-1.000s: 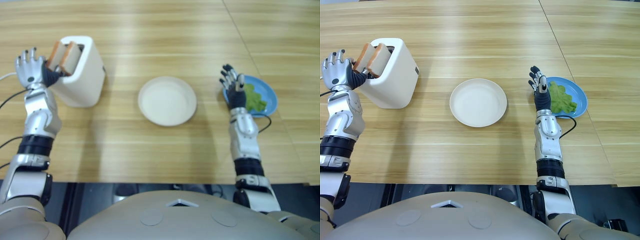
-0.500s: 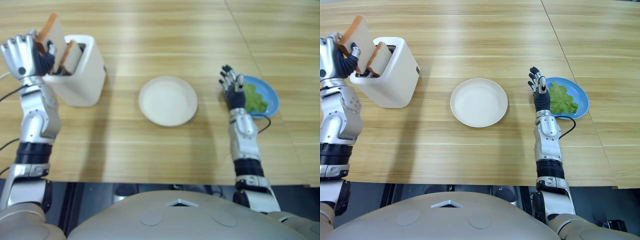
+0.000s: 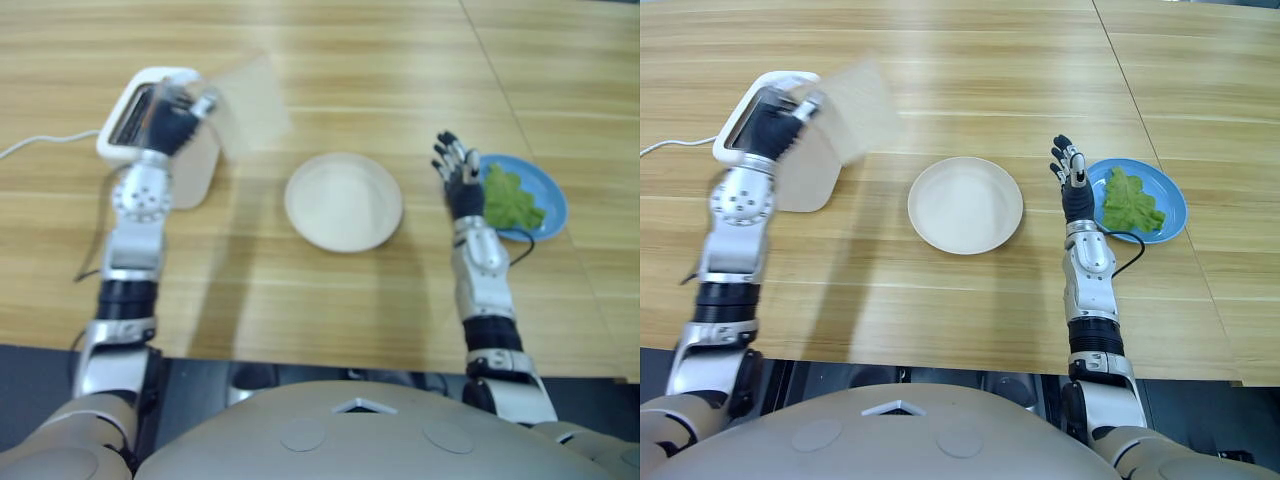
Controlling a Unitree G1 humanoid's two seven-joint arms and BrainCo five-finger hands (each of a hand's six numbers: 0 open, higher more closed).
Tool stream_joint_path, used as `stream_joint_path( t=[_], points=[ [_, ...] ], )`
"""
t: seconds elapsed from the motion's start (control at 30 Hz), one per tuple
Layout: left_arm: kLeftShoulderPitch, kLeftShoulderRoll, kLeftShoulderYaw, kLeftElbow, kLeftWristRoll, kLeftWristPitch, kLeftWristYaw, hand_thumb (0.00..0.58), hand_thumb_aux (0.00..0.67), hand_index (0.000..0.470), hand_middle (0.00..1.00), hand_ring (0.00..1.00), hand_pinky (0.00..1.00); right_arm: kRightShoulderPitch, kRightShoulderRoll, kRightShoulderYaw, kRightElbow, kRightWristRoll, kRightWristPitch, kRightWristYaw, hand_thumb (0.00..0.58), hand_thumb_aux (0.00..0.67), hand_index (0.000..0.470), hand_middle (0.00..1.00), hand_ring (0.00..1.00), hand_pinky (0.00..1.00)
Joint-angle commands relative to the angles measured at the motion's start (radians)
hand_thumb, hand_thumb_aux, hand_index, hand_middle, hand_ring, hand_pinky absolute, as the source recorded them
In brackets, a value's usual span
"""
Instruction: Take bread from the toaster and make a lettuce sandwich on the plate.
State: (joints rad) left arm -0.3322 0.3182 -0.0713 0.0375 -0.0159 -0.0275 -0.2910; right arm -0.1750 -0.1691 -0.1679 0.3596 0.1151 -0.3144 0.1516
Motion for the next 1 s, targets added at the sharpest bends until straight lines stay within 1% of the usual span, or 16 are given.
stream_joint_path(
  t=[0.03,0.23,0.3,0.47,0.53,0.6,0.67,0.77,0.8,0.83,0.87,0.9,1.0],
  points=[
    [-0.018,-0.067,-0.092,0.105,-0.049,0.019,-0.135,0.580,0.670,0.460,1.00,1.00,1.00,0.001,-0.008,-0.003,0.015,0.000,0.011,0.002,0.000,0.000,0.000,0.00,0.00,0.00],
    [-0.156,-0.166,-0.132,0.463,0.014,-0.072,-0.133,0.580,0.670,0.460,1.00,1.00,1.00,-0.003,-0.010,-0.001,0.019,0.000,0.012,0.005,0.000,0.000,0.000,0.00,0.00,0.00],
    [-0.200,-0.183,-0.145,0.581,0.040,-0.107,-0.136,0.580,0.670,0.460,1.00,1.00,1.00,-0.002,-0.009,0.000,0.016,0.000,0.013,0.006,0.000,0.000,0.000,0.00,0.00,0.00],
    [-0.295,-0.201,-0.160,0.836,0.122,-0.195,-0.066,0.580,0.670,0.460,1.00,1.00,1.00,0.006,-0.012,0.000,0.004,0.002,0.016,0.007,0.000,0.000,0.000,0.00,0.00,0.00],
    [-0.323,-0.206,-0.168,0.908,0.156,-0.222,-0.040,0.580,0.670,0.460,1.00,1.00,1.00,0.009,-0.012,-0.001,0.001,0.002,0.017,0.007,0.000,0.000,0.000,0.00,0.00,0.00],
    [-0.341,-0.207,-0.205,0.961,0.209,-0.235,-0.029,0.580,0.670,0.460,1.00,1.00,1.00,0.011,-0.012,0.000,0.001,0.001,0.017,0.008,0.000,0.000,0.000,0.00,0.00,0.00],
    [-0.349,-0.215,-0.231,0.999,0.240,-0.249,-0.042,0.580,0.670,0.460,1.00,1.00,1.00,0.014,-0.014,0.000,-0.004,0.001,0.019,0.008,0.000,0.000,0.000,0.00,0.00,0.00],
    [-0.353,-0.205,-0.274,1.027,0.304,-0.260,-0.021,0.580,0.670,0.460,1.00,1.00,1.00,0.014,-0.018,-0.003,-0.010,0.002,0.021,0.009,0.000,0.000,0.000,0.00,0.00,0.00],
    [-0.350,-0.194,-0.291,1.023,0.331,-0.267,-0.005,0.557,0.536,0.368,0.80,0.80,0.80,0.014,-0.020,-0.004,-0.012,0.003,0.022,0.010,0.000,0.000,0.000,0.00,0.00,0.00],
    [-0.346,-0.185,-0.307,1.015,0.356,-0.275,0.010,0.468,0.376,0.258,0.24,0.24,0.24,0.014,-0.022,-0.005,-0.015,0.004,0.024,0.011,0.000,0.000,0.000,0.00,0.00,0.00],
    [-0.340,-0.174,-0.321,0.998,0.381,-0.281,0.027,0.468,0.376,0.258,0.24,0.24,0.24,0.015,-0.024,-0.006,-0.020,0.005,0.026,0.012,0.000,0.000,0.000,0.00,0.00,0.00],
    [-0.334,-0.166,-0.327,0.974,0.398,-0.285,0.050,0.000,0.000,0.000,0.00,0.00,0.00,0.017,-0.026,-0.007,-0.024,0.006,0.028,0.013,0.000,0.000,0.000,0.00,0.00,0.00],
    [-0.314,-0.126,-0.332,0.855,0.454,-0.295,0.140,0.000,0.000,0.000,0.00,0.00,0.00,0.023,-0.035,-0.010,-0.042,0.008,0.032,0.017,0.000,0.000,0.000,0.00,0.00,0.00]
  ],
)
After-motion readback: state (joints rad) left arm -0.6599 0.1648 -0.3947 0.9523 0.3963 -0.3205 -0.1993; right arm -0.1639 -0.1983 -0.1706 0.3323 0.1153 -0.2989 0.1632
